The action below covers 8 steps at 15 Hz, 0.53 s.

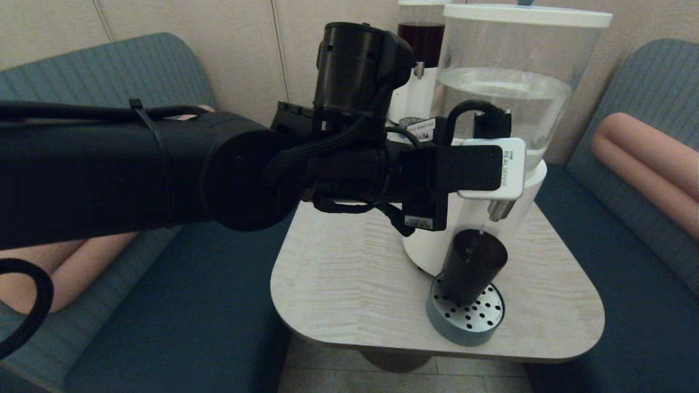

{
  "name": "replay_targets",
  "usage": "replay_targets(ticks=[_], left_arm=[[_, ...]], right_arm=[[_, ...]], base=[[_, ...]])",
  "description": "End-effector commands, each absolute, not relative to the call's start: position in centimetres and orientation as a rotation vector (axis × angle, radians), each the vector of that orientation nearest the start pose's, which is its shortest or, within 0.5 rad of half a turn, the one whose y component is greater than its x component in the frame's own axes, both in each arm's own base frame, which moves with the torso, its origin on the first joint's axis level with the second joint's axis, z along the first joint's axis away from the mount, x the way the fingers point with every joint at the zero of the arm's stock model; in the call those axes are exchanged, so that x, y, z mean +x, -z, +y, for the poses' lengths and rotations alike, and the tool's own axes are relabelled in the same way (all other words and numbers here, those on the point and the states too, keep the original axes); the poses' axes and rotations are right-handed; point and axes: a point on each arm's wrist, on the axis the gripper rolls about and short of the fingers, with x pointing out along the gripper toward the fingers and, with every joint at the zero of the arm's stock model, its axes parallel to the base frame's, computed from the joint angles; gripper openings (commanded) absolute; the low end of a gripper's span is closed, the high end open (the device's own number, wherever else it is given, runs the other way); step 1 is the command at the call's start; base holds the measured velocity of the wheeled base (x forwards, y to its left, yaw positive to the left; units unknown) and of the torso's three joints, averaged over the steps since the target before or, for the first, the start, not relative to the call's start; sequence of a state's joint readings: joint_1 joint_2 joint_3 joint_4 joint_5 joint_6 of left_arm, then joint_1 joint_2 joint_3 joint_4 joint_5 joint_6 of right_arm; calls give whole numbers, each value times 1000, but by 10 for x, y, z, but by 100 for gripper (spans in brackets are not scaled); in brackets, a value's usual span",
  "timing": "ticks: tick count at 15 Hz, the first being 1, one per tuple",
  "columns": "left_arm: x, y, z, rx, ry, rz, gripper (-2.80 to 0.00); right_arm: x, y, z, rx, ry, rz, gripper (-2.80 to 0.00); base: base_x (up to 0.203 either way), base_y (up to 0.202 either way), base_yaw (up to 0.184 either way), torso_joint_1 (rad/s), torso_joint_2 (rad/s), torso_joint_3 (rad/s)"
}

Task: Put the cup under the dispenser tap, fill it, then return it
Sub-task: Turn off the faucet

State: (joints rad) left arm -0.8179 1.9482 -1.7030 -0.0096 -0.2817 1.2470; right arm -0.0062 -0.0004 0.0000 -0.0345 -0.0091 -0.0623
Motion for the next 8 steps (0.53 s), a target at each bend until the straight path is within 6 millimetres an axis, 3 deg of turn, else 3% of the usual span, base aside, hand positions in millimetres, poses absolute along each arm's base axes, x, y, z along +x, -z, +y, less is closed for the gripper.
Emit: replay_targets(ticks=[1, 8], left_arm=[[270, -281, -297, 1206, 1103, -489, -280], [283, -275, -310, 1248, 1085, -533, -280]], right_arm=[[-22, -75, 0, -63, 16, -21, -280], [-22, -75, 0, -63, 16, -19, -280]], base=[[0, 0, 0, 0, 0, 0], [0, 0, 0, 0, 0, 0]])
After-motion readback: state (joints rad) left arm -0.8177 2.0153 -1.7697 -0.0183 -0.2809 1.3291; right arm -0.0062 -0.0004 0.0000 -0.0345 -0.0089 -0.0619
